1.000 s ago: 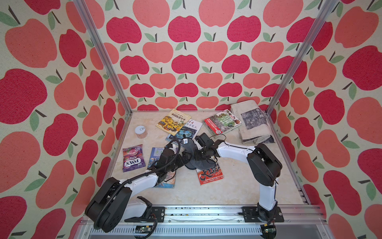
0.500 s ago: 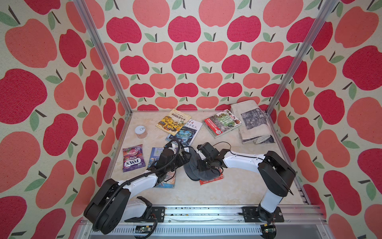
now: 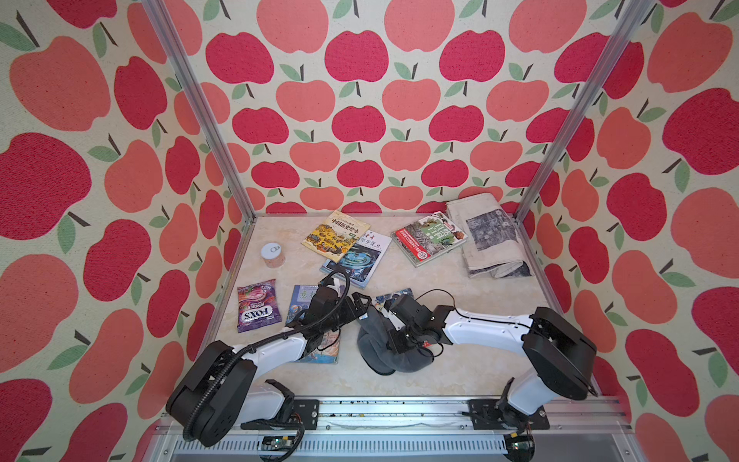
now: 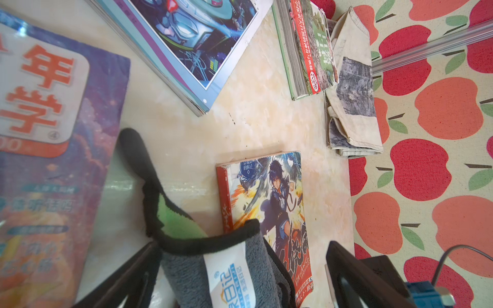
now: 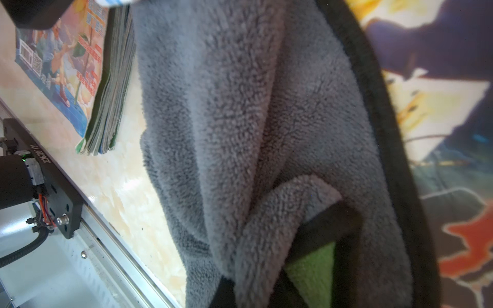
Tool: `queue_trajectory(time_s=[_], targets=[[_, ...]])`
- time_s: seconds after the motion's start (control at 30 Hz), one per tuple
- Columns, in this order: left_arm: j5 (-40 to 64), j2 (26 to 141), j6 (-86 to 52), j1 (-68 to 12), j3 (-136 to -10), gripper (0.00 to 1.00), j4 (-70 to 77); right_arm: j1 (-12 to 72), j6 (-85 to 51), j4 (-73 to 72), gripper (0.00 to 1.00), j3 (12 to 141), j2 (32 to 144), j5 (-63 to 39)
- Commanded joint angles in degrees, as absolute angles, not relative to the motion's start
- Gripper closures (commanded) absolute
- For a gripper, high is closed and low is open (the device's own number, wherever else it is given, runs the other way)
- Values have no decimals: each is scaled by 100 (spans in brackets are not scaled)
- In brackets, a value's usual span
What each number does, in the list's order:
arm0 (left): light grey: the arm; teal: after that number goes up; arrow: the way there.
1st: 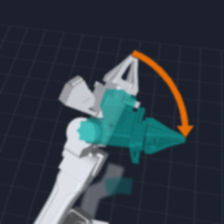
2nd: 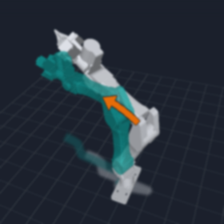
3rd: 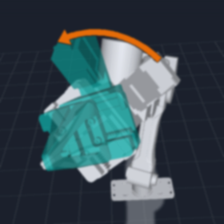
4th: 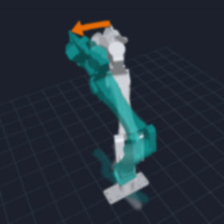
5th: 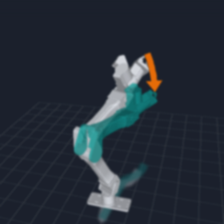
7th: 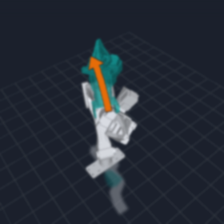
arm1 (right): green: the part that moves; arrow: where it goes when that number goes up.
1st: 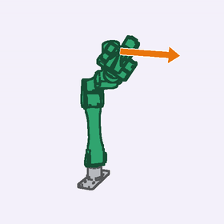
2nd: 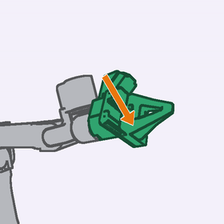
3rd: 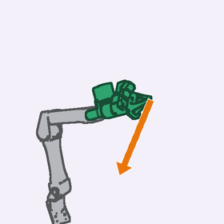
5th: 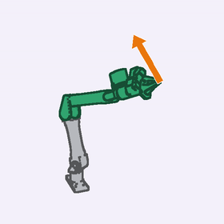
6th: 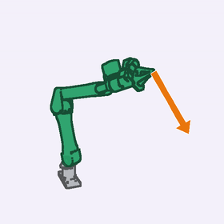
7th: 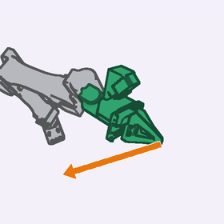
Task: Wipe the cover of the book
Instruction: Wipe the dirt from the cover of the book, then move the book to the center of the board.
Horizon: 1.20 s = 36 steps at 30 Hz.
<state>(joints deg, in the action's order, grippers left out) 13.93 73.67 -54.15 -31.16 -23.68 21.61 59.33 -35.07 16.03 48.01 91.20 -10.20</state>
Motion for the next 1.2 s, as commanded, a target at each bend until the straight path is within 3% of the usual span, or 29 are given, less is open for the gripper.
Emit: queue_trajectory(time_s=[0.0, 0.6, 1.17], targets=[[1410, 7498, -5257, -3111, -2564, 1, 2153, 5688, -3647, 2443, 100, 4270, 9034, -858], [1524, 7836, -5273, -3124, -2681, 1, 2362, 4171, -3377, 3129, 100, 3183, 7348, -658], [1483, 7530, -5274, -3155, -2546, 1, 2201, 3999, -2776, 2854, 100, 5004, 9219, -493]])
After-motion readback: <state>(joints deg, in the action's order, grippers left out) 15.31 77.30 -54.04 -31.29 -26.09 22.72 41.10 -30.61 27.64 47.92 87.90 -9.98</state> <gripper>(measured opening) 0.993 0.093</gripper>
